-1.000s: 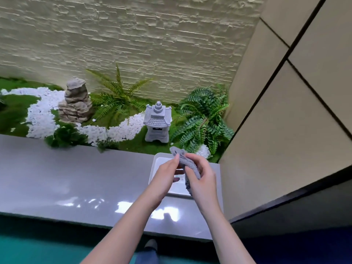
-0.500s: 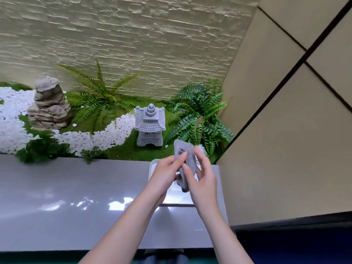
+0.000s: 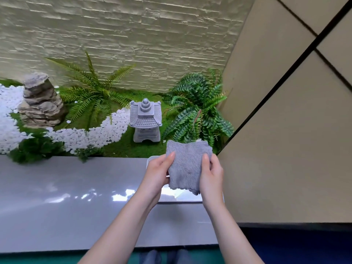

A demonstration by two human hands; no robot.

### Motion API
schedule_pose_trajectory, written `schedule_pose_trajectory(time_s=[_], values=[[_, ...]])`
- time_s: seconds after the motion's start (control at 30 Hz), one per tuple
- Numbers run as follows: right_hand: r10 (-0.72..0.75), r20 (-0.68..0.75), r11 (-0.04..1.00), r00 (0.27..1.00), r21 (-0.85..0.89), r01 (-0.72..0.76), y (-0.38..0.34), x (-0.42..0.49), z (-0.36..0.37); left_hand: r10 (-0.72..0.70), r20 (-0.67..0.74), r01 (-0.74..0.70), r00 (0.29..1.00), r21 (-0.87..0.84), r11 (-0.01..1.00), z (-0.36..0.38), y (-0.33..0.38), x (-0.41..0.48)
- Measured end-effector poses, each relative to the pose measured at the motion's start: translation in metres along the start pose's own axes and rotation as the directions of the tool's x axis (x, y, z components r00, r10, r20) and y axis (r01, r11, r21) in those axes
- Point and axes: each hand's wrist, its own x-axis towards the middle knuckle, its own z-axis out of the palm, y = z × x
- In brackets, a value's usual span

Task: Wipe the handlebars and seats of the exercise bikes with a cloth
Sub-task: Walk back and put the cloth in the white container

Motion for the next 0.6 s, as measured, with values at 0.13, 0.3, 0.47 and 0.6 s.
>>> schedule_pose_trajectory(time_s=[0.13,0.3,0.47,0.6], values=[[0.027,0.054,0.999,0.998,0.04,-0.029,0.007,0.008,-0.002,0.065,-0.016,-0.066,0.998,-0.103,0.993,0.005,-0.003,0.004],[0.154,0.138,0.972,0.978,0.156,-0.175,0.014,0.009,-0.005,0.087,-0.036,-0.091,0.996,-0.132,0.987,0.002,-0.011,0.003],[0.184,0.23,0.946,0.956,0.223,-0.236,0.019,0.01,-0.013,0.161,-0.039,-0.163,0.986,-0.041,0.986,-0.005,-0.016,-0.002],[0.264,0.309,0.907,0.913,0.243,-0.345,0.02,0.01,-0.014,0.264,0.051,-0.267,0.963,0.068,0.961,-0.006,-0.015,-0.007]])
